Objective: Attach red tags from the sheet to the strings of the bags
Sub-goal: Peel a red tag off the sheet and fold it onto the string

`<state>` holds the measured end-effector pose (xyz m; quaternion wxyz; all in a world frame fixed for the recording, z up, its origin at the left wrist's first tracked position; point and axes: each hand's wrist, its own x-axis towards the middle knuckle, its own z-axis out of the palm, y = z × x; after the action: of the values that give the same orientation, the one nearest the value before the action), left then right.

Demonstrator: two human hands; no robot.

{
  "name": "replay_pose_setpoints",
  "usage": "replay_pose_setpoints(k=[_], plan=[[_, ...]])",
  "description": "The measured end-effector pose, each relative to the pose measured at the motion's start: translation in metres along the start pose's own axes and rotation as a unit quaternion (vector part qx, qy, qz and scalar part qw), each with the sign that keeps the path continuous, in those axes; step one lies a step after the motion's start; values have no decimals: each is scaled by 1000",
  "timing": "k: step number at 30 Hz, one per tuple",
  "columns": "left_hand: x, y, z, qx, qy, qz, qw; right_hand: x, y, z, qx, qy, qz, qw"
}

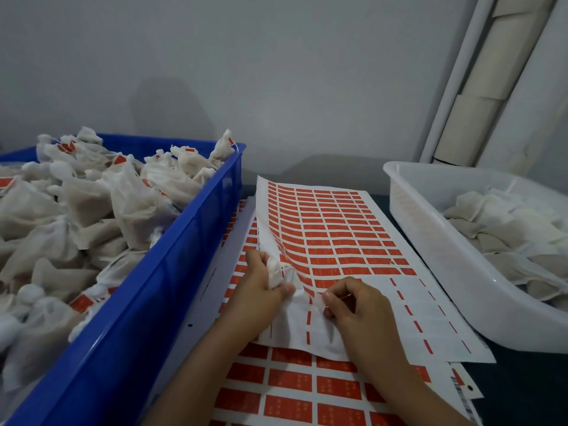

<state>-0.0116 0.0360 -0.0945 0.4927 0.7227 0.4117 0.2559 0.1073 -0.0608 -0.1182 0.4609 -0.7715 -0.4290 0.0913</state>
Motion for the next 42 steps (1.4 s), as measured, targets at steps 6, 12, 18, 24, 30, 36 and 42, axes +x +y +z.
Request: replay_pose_setpoints(k=[6,12,18,24,30,36,42], plan=[[2,2,-5,63,-1,-18,998,4,-1,-3,14,5,23,1000],[6,-6,-11,130,20,-61,989,8,1,-6,32,14,43,998],[5,-8,-19,172,111,-62,977,13,3,-8,72,30,65,995],[-6,10,-13,242,213,163,932,13,4,-8,85,38,63,994],[1,5,23,381,64,129,913,14,6,-7,95,43,55,993],[5,1,19,352,34,84,932,13,7,-6,126,51,52,989],[7,-4,10,354,49,39,933,13,6,-8,194,67,59,977]])
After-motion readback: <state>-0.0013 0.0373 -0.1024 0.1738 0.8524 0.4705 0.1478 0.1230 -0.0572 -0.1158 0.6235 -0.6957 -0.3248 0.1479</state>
